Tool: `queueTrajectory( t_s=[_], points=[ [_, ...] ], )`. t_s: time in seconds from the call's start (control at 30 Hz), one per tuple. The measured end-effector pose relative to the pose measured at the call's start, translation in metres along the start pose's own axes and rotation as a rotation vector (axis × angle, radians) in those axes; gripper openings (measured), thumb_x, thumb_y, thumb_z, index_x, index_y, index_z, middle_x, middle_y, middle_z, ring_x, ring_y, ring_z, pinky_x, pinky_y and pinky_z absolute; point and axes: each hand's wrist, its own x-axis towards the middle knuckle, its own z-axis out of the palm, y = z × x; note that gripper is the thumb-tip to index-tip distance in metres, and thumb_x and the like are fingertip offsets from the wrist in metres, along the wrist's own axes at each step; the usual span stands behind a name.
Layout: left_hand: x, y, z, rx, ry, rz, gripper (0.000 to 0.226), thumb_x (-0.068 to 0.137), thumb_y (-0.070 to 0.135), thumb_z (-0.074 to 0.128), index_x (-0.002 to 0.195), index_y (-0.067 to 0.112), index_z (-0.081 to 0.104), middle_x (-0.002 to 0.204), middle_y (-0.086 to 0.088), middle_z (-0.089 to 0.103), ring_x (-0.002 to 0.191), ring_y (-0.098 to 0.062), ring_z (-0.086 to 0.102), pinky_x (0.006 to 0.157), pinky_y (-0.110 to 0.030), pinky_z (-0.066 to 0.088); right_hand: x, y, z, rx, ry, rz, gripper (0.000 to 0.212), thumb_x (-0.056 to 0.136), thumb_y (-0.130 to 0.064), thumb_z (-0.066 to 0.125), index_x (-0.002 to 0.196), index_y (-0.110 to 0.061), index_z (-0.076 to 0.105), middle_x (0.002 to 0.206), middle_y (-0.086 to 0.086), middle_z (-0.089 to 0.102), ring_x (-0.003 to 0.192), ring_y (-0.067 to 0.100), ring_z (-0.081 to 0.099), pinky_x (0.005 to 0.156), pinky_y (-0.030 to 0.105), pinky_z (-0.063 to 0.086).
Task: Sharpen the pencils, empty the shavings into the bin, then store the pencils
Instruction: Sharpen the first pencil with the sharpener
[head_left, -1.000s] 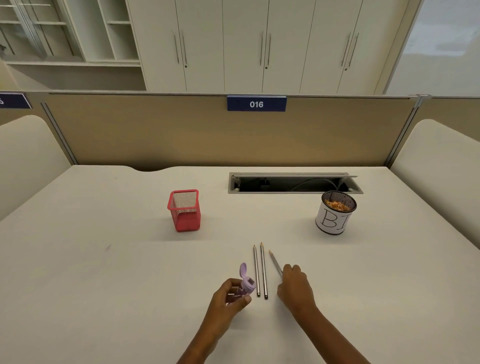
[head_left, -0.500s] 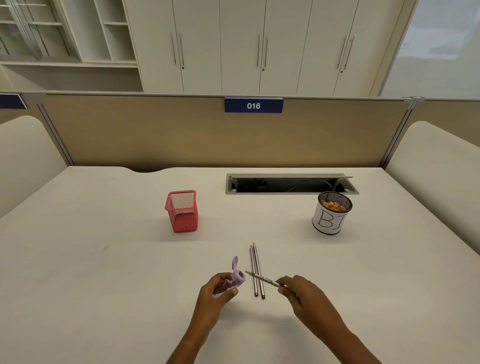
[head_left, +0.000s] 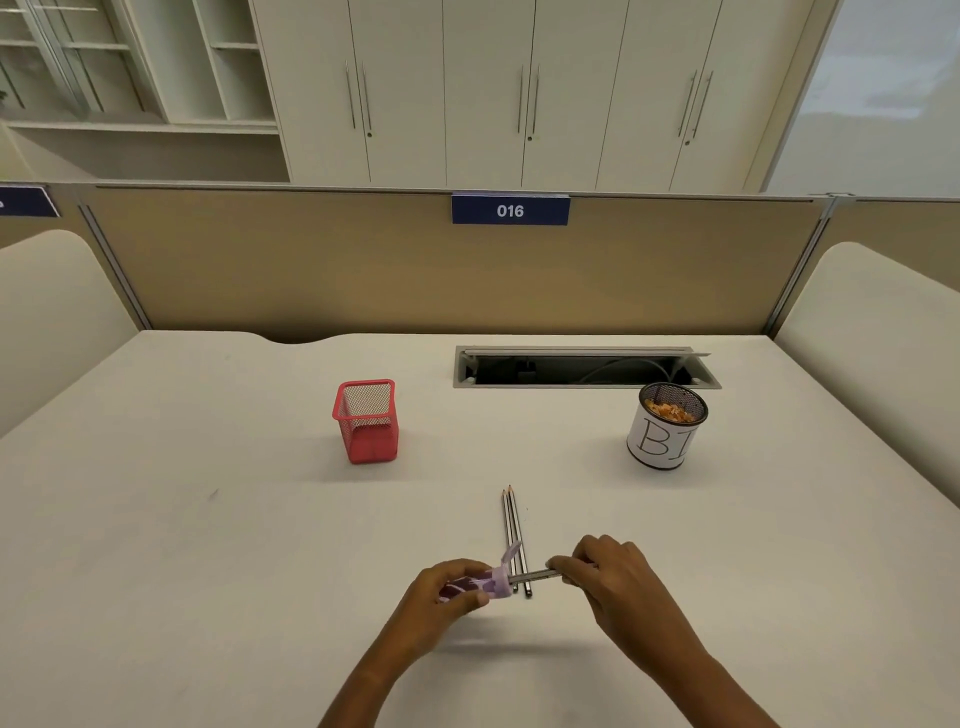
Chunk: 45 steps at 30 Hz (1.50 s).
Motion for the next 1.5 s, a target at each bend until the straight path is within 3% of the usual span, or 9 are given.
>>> queueTrajectory(
  t_s=[0.2,0.43,0.6,0.8,0.9,0.97,1.03,1.27,1.5],
  points=[
    [0.006,0.005,0.002,0.037,0.003,0.029,0.023,0.085,0.006,0.062,0.093,0.028,0.063,0.098,0.003,0.060,0.083,-0.005,0.054,0.070,-0.007,0.042,0.000,-0.004,-0.004,0.011,0.000,0.050,0.004,0.072,-0.030,0.062,0.072,-0.034,0.064,0.050,-0.009,0.053,0.040,0.011,0.050,0.038,0.018,0.024],
    [0.006,0.010,0.002,0.204,-0.081,0.098,0.017,0.072,0.031,0.059,0.088,0.037,0.059,0.093,0.011,0.057,0.083,0.012,0.053,0.073,-0.008,0.040,0.009,0.003,-0.024,0.957,-0.716,0.647,0.035,0.092,-0.021,0.048,0.062,-0.026,0.065,0.037,-0.011,0.034,0.041,0.008,0.026,0.042,0.018,0.020],
    [0.009,0.022,0.004,-0.221,0.228,0.076,0.025,0.080,-0.003,0.065,0.092,0.019,0.064,0.090,-0.004,0.060,0.069,0.008,0.060,0.068,-0.008,0.047,0.010,-0.006,-0.023,1.122,-0.691,0.692,0.023,0.094,-0.025,0.049,0.077,-0.022,0.063,0.041,-0.010,0.046,0.034,0.004,0.031,0.037,0.014,0.022],
    [0.017,0.038,0.009,-1.082,0.383,-0.108,0.012,0.095,-0.001,0.040,0.098,0.006,0.050,0.079,-0.016,0.066,0.074,-0.024,0.066,0.061,-0.024,0.059,0.001,-0.029,0.005,0.223,-0.220,0.298,0.016,0.078,-0.022,0.063,0.084,-0.030,0.051,0.060,-0.010,0.051,0.053,0.007,0.051,0.047,0.015,0.026],
    [0.016,0.040,0.013,-1.212,0.366,-0.194,0.018,0.098,0.005,0.037,0.084,0.004,0.048,0.069,-0.016,0.067,0.060,-0.022,0.070,0.055,-0.031,0.059,0.002,-0.030,0.018,0.120,-0.152,0.247,0.055,0.042,-0.017,0.086,0.076,-0.027,0.045,0.050,-0.006,0.051,0.039,0.014,0.049,0.033,0.019,0.017],
    [0.016,0.043,0.015,-1.234,0.367,-0.219,0.021,0.098,0.005,0.036,0.080,0.005,0.046,0.078,-0.017,0.061,0.057,-0.023,0.070,0.053,-0.032,0.059,0.004,-0.039,0.007,0.044,-0.188,0.223,0.046,0.052,-0.019,0.081,0.078,-0.027,0.044,0.049,-0.004,0.053,0.037,0.014,0.049,0.037,0.017,0.007],
    [0.016,0.045,0.016,-1.220,0.359,-0.210,0.022,0.098,0.006,0.036,0.078,0.006,0.045,0.079,-0.015,0.054,0.056,-0.023,0.070,0.054,-0.032,0.059,0.009,-0.047,-0.002,0.237,-0.245,0.384,0.009,0.083,-0.018,0.059,0.082,-0.026,0.057,0.055,-0.007,0.056,0.050,0.009,0.051,0.040,0.017,0.016],
    [0.015,0.049,0.021,-1.190,0.301,-0.254,0.023,0.096,0.003,0.038,0.075,0.004,0.046,0.061,-0.011,0.056,0.075,-0.033,0.061,0.072,-0.041,0.046,0.011,-0.030,-0.016,1.579,-0.686,1.213,0.031,0.095,-0.018,0.041,0.071,-0.010,0.058,0.040,-0.006,0.028,0.030,0.004,0.018,0.028,0.011,0.012],
    [0.015,0.053,0.028,-1.341,0.390,-0.241,0.030,0.099,0.014,0.036,0.071,0.007,0.045,0.043,-0.005,0.054,0.058,-0.023,0.054,0.055,-0.035,0.055,0.000,-0.039,0.006,0.220,-0.229,0.329,0.010,0.079,-0.026,0.057,0.084,-0.027,0.049,0.057,-0.006,0.050,0.047,0.011,0.048,0.038,0.016,0.021]
  ],
)
